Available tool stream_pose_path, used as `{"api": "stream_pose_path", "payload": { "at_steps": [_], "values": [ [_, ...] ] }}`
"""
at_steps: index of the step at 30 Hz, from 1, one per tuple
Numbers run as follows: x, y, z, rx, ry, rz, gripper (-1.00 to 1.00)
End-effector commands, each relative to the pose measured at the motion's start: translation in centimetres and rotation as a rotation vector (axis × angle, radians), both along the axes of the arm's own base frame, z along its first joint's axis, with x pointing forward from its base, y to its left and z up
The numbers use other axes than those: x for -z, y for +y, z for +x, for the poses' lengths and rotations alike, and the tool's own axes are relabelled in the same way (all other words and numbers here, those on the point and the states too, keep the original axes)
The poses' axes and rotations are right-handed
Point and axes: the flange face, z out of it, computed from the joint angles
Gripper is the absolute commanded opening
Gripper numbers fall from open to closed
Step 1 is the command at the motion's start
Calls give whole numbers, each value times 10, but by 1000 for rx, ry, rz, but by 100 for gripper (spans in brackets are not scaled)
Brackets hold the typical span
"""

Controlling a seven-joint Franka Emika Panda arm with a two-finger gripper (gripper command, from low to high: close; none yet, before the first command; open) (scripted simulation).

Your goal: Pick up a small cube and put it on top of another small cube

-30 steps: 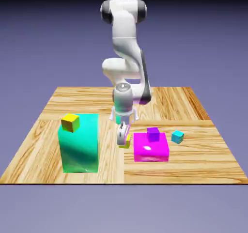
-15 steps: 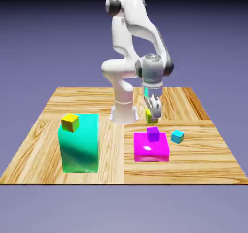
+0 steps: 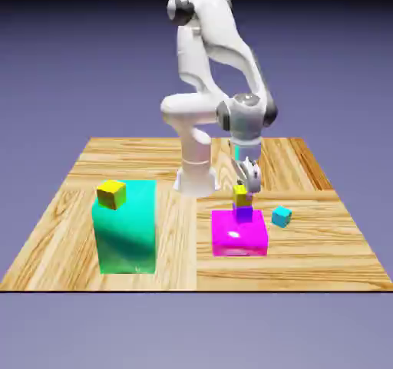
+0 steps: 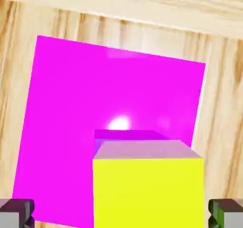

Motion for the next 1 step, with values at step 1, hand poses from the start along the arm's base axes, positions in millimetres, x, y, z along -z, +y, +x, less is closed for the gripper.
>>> {"api": "stream_pose_path", "payload": {
  "at_steps": [1],
  "values": [
    [-2,0,0,0,0,0,100]
  ]
}}
